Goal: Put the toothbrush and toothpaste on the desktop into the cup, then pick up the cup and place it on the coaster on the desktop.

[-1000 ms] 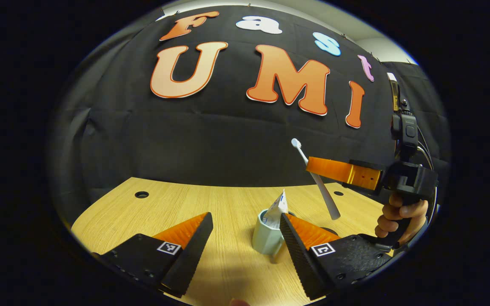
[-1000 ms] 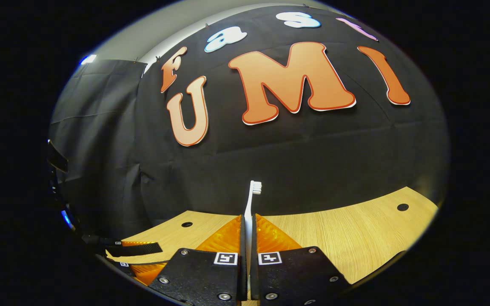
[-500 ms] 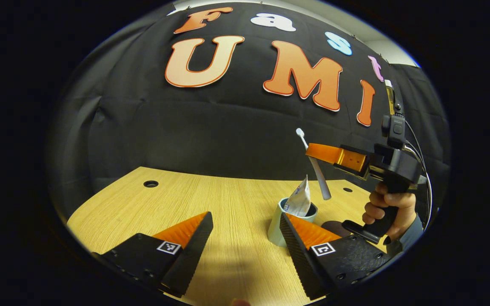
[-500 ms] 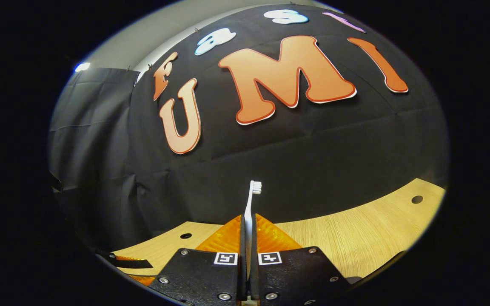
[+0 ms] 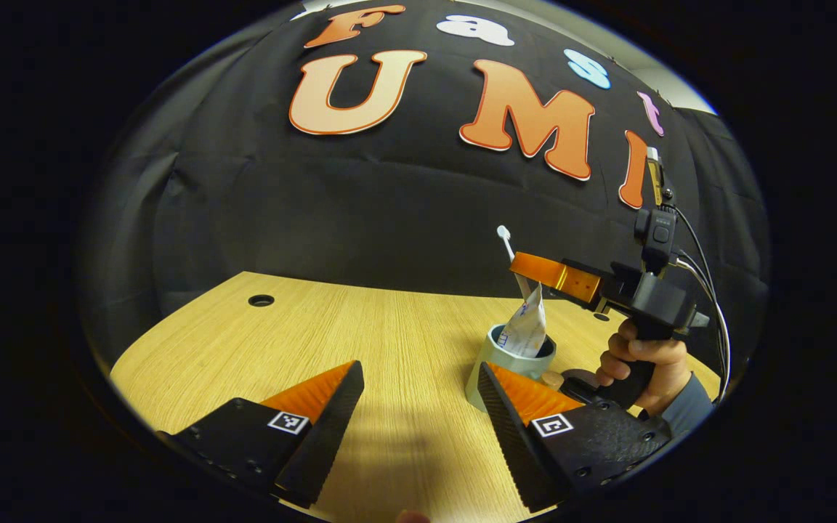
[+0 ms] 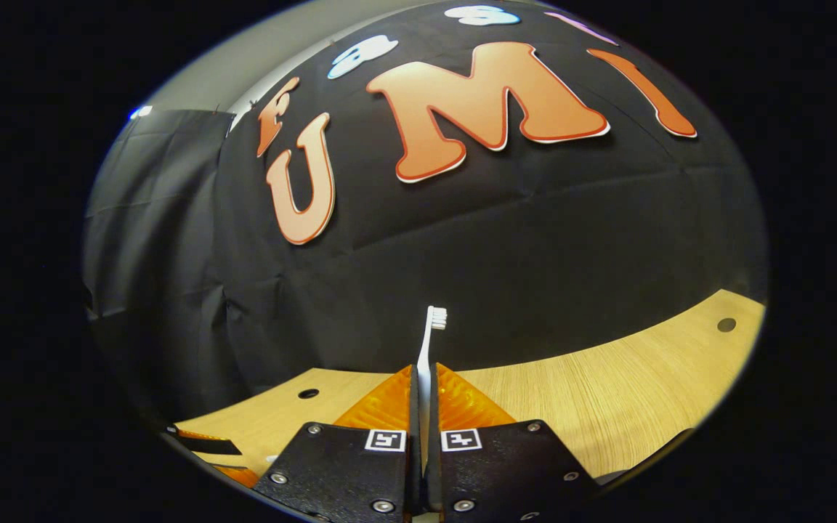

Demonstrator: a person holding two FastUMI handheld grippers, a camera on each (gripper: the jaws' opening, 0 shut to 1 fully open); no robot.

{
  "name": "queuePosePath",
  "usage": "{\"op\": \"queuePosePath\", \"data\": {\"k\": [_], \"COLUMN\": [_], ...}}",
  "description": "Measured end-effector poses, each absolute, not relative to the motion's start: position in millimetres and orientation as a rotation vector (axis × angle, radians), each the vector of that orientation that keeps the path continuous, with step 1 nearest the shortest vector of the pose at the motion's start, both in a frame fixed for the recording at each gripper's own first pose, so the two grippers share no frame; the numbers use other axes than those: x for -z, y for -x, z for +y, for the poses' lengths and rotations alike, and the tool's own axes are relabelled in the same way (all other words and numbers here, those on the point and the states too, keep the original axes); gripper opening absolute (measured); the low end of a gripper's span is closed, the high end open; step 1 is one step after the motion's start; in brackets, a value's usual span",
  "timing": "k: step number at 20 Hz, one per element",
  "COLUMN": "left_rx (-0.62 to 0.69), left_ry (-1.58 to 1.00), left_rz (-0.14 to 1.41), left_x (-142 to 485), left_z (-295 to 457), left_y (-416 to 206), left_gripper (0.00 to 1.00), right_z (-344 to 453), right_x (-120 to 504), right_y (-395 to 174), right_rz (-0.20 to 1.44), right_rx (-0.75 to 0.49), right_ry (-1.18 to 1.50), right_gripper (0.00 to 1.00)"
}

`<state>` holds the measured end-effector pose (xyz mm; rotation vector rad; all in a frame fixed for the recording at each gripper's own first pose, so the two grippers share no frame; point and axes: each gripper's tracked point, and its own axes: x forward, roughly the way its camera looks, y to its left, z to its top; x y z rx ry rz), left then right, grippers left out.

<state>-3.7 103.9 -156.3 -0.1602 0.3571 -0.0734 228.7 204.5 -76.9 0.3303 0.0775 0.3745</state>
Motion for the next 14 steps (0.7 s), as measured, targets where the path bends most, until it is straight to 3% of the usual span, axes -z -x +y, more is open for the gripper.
{"op": "queuePosePath", "data": {"k": [6, 14], "left_rx": [0.074, 0.101], "left_ry": [0.151, 0.138], "left_rz": [0.376, 0.358], "left_x": [152.9, 159.4], "left_z": [107.1, 96.9], "left_y": [1.6, -31.3], "left_gripper": [0.95, 0.95], "right_z": [194.1, 179.9], "right_x": [82.1, 64.6], "right_y": [-218.3, -176.5], "right_rz": [0.084, 0.109], "right_rx": [-0.371, -0.431], "right_ry": [-0.315, -0.269], "right_gripper": [0.04, 0.13]}}
